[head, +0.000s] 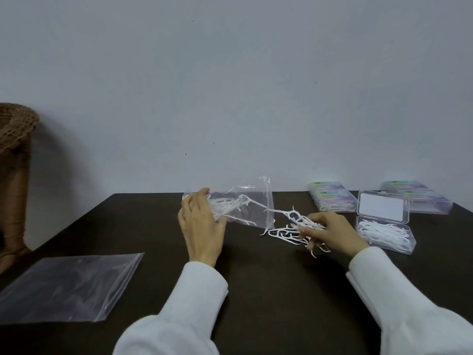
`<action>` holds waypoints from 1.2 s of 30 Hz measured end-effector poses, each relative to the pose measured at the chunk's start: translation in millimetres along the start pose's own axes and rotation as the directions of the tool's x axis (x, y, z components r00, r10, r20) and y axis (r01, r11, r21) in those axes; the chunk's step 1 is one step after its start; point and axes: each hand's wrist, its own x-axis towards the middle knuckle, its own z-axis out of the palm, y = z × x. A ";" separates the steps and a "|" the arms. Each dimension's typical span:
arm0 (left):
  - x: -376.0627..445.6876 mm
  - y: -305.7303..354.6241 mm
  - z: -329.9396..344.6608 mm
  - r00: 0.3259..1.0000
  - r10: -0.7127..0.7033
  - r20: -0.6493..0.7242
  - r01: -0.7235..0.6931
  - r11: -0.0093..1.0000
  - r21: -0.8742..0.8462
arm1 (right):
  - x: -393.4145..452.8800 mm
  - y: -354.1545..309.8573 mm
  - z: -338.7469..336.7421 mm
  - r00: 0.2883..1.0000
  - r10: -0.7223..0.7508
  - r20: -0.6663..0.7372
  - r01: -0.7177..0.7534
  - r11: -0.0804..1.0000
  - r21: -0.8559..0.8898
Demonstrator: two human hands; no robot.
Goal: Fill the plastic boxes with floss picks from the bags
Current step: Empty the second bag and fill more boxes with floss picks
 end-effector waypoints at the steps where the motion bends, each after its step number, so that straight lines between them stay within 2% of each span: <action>1: 0.6 0.1 -1.5 0.999 -0.038 -0.010 0.038 0.999 -0.021 | 0.3 1.4 -0.2 1.000 0.009 -0.023 -0.010 0.999 -0.038; 5: 3.4 1.3 -7.3 0.985 -0.167 -0.032 0.163 0.982 -0.099 | 3.1 3.8 0.9 0.999 0.031 -0.043 -0.039 0.980 -0.196; 9: 3.9 1.7 -8.5 0.975 -0.219 -0.019 0.215 0.968 -0.133 | 3.3 0.9 0.8 0.999 0.042 -0.019 -0.046 0.967 -0.252; 18: 4.0 2.6 -4.6 0.972 -0.236 0.003 0.234 0.959 -0.162 | 4.5 0.6 1.6 0.999 -0.017 0.052 0.027 0.982 -0.188; 31: 1.4 8.2 -3.2 0.973 -0.228 0.039 0.232 0.953 -0.194 | 4.9 6.1 2.7 0.984 -0.143 -0.104 0.109 0.953 -0.283; 34: -1.9 12.8 -3.2 0.980 -0.194 0.051 0.200 0.957 -0.210 | 2.6 -1.6 5.3 0.969 -0.196 -0.148 0.173 0.972 -0.157; 36: -5.0 16.1 -2.0 0.985 -0.161 0.069 0.172 0.962 -0.212 | -0.3 -12.4 8.1 0.970 -0.201 -0.136 0.213 0.974 0.079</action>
